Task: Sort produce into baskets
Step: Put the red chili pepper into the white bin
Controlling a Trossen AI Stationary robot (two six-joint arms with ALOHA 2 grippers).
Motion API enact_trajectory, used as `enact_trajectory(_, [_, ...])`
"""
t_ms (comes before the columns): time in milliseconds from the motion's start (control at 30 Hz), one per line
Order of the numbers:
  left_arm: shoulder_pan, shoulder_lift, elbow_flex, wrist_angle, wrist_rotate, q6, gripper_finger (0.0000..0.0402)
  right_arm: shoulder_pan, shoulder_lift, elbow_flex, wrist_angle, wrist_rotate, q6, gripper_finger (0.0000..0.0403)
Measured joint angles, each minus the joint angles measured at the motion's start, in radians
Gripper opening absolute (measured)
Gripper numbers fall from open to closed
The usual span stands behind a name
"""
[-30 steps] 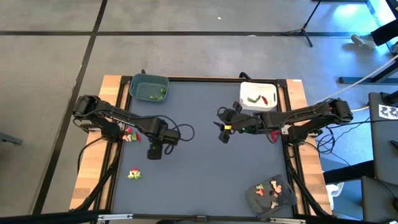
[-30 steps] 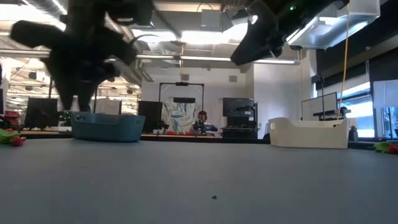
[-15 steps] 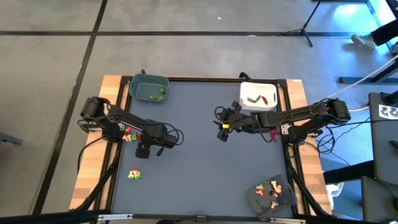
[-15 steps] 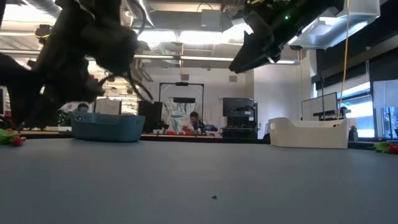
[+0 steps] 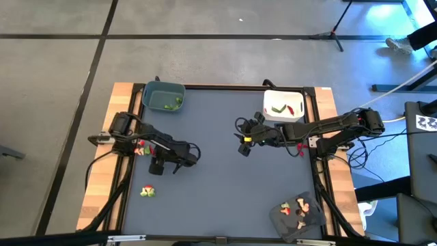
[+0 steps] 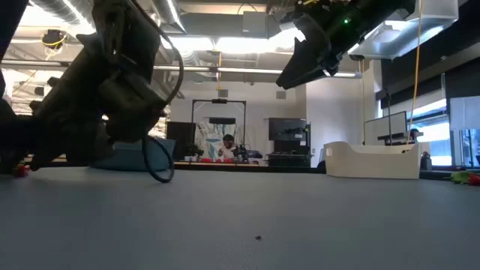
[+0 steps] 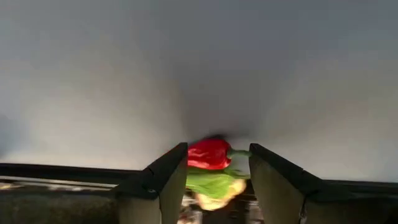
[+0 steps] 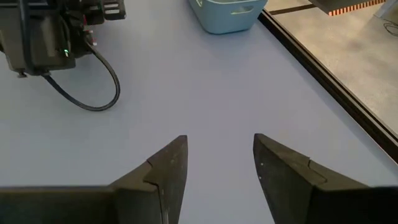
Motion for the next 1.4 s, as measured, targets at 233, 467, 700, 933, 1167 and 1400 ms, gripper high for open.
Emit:
enact_trajectory(233, [0.011,0.031,0.000,0.020,-0.028,0.068,0.0075,0.000,0.000,0.000,0.001,0.001,0.000,0.0184])
enact_trajectory(467, [0.017,-0.041,0.025,0.015,-0.037,0.081,0.0016,0.000,0.000,0.000,0.002,0.002,0.000,0.0184])
enact_trajectory(700, [0.016,-0.240,0.109,0.015,-0.036,0.023,0.0019,0.000,0.000,0.000,0.004,0.002,0.000,0.0184])
enact_trajectory(933, [0.017,-0.461,0.158,0.090,-0.036,-0.083,0.0024,0.000,0.000,0.000,0.009,-0.007,0.001,0.0184])
enact_trajectory(1167, [0.017,-0.606,0.158,0.319,-0.037,-0.099,0.0032,0.000,0.000,0.000,0.064,-0.009,-0.001,0.0184])
enact_trajectory(1400, [0.018,-0.634,0.158,0.588,-0.040,-0.087,0.0033,0.000,0.000,0.000,0.111,-0.085,-0.024,0.0184])
